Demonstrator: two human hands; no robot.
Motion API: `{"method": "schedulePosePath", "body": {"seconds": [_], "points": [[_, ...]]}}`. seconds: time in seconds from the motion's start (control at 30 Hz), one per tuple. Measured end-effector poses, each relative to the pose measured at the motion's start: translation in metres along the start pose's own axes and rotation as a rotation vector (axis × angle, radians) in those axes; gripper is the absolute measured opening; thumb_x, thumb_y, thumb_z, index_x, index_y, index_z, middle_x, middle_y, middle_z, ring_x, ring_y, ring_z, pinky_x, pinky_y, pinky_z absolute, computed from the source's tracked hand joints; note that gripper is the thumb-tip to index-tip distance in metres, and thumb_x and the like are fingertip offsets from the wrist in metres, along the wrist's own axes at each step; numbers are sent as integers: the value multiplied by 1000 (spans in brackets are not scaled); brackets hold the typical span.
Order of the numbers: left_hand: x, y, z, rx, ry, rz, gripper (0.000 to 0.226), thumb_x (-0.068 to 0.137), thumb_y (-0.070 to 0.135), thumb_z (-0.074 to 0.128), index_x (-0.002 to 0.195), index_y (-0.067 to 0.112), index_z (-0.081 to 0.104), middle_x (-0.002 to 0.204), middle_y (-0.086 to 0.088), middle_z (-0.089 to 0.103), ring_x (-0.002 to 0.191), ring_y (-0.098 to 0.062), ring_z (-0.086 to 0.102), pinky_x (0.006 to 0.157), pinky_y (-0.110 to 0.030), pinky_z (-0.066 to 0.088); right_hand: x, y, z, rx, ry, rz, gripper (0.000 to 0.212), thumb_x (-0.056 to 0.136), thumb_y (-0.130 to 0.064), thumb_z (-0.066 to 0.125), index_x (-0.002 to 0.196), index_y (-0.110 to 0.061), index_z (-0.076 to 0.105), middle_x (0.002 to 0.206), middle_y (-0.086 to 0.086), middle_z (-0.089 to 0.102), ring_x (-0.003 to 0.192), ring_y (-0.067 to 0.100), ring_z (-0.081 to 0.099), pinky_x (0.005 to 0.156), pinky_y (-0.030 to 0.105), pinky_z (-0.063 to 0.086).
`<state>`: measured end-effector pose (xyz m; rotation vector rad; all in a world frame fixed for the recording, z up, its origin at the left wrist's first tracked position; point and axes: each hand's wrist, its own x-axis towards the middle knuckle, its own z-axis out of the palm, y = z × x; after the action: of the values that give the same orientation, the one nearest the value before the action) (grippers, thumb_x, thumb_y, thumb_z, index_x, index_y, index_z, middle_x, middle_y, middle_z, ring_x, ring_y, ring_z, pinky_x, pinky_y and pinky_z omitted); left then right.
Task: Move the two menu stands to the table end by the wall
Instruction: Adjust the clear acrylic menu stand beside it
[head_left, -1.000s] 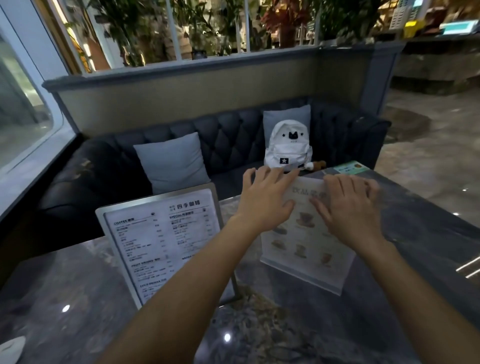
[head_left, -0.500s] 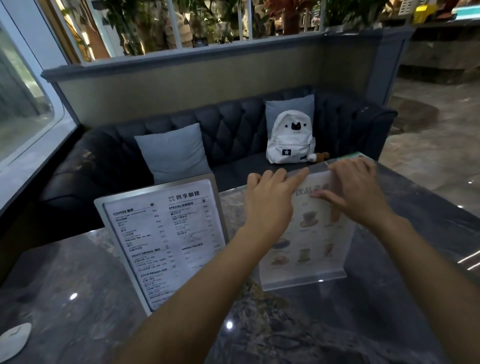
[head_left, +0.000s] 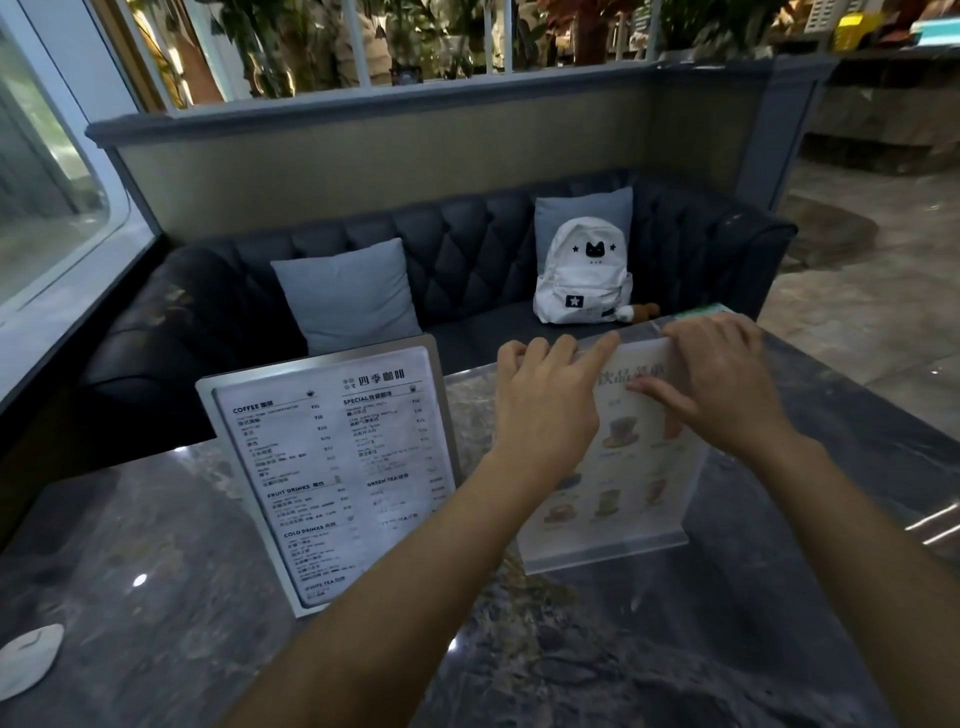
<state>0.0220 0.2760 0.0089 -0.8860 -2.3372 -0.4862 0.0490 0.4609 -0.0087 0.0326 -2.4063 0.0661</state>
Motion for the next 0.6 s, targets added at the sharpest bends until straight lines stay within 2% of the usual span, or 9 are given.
{"method": "schedulePosePath", "body": {"seconds": [0.1, 0.3, 0.47, 0.6], "points": [[-1, -2, -3, -40, -36, 14, 45, 85, 11, 51, 128, 21, 47, 92, -9, 66, 84, -30, 55, 87, -44, 34, 0, -4, -5, -16, -33, 3, 57, 76, -58, 45, 102, -8, 51, 95, 16, 61, 93, 32, 52, 88, 37, 23], [-2, -17, -19, -151, -3, 62, 40, 84, 21, 57, 124, 16, 53, 109, -9, 66, 101, -28, 57, 95, -42, 34, -3, -19, -17, 19, -36, -17, 64, 79, -57, 41, 120, -8, 48, 118, 15, 58, 110, 32, 50, 93, 38, 22], [-13, -38, -33, -203, 38, 0, 37, 84, 21, 59, 121, 14, 57, 114, -9, 65, 109, -25, 56, 102, -43, 30, 0, -51, -19, 79, 12, -54, 57, 83, -48, 44, 123, -8, 47, 121, 15, 56, 112, 28, 46, 92, 38, 27], [-31, -62, -44, -199, 49, -36, 35, 85, 21, 59, 120, 14, 58, 119, -9, 63, 114, -24, 53, 104, -43, 29, 2, -95, -10, 146, 62, -172, 46, 85, -37, 49, 118, -5, 52, 117, 16, 60, 110, 24, 48, 91, 35, 29]]}}
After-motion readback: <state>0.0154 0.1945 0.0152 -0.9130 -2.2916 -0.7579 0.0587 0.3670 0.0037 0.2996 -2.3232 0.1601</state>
